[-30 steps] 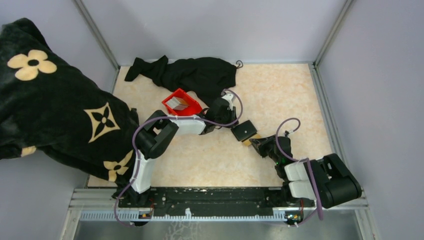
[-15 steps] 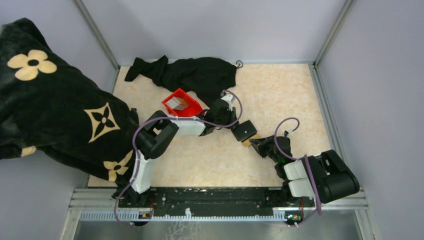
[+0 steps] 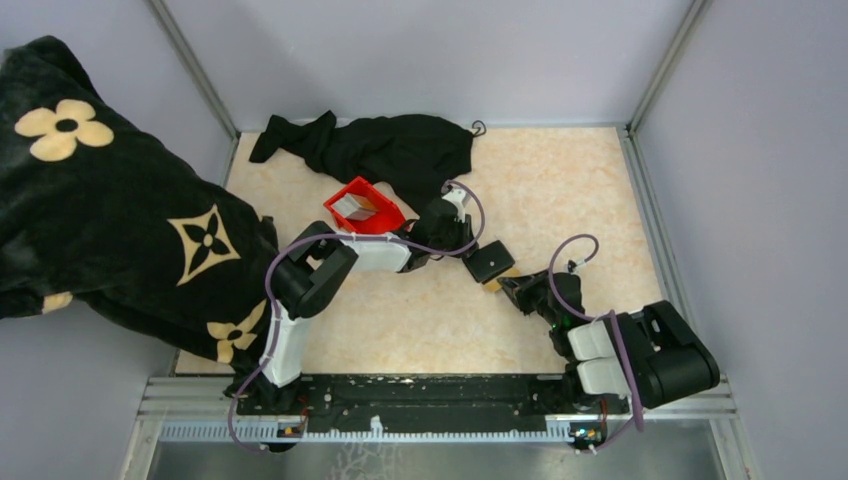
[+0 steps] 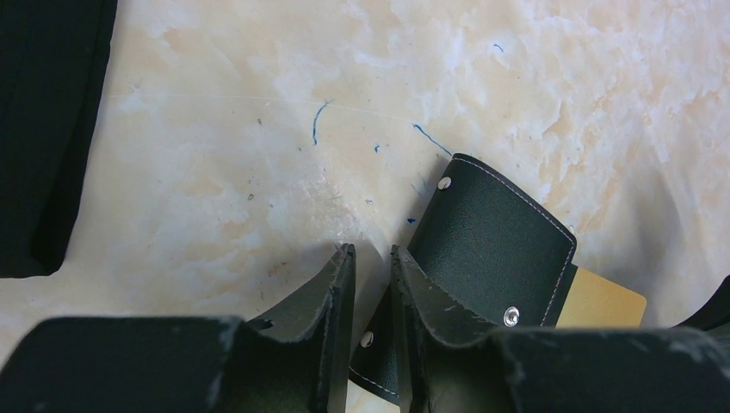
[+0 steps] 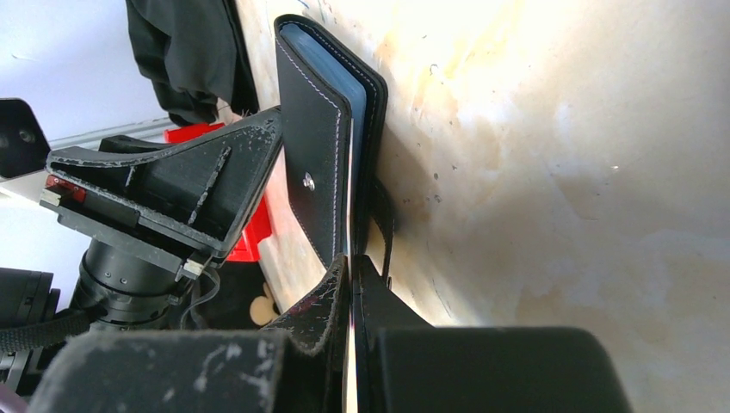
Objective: Put the credit cards into the card holder
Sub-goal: Open the card holder at the center of the board.
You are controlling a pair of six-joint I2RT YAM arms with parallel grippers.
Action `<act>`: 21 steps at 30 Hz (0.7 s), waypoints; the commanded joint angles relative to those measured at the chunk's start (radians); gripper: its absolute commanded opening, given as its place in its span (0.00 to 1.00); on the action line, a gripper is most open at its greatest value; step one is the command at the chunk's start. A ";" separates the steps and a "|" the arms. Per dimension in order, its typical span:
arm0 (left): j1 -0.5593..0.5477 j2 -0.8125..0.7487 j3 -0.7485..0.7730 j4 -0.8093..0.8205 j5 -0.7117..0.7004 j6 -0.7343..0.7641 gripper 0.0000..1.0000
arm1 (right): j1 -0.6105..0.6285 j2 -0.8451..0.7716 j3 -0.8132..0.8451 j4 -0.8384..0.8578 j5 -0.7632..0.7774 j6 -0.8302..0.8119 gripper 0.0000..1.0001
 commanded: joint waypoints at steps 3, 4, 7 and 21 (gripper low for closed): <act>-0.025 0.044 -0.059 -0.174 0.033 -0.008 0.29 | 0.007 0.016 -0.002 0.084 -0.005 -0.016 0.00; -0.024 0.044 -0.062 -0.174 0.033 -0.010 0.29 | 0.008 0.025 -0.002 0.094 -0.005 -0.015 0.00; -0.026 0.042 -0.071 -0.174 0.032 -0.010 0.29 | 0.007 0.045 -0.003 0.128 -0.012 -0.011 0.00; -0.031 0.039 -0.088 -0.177 0.033 -0.016 0.29 | 0.008 0.047 -0.005 0.147 -0.022 -0.005 0.00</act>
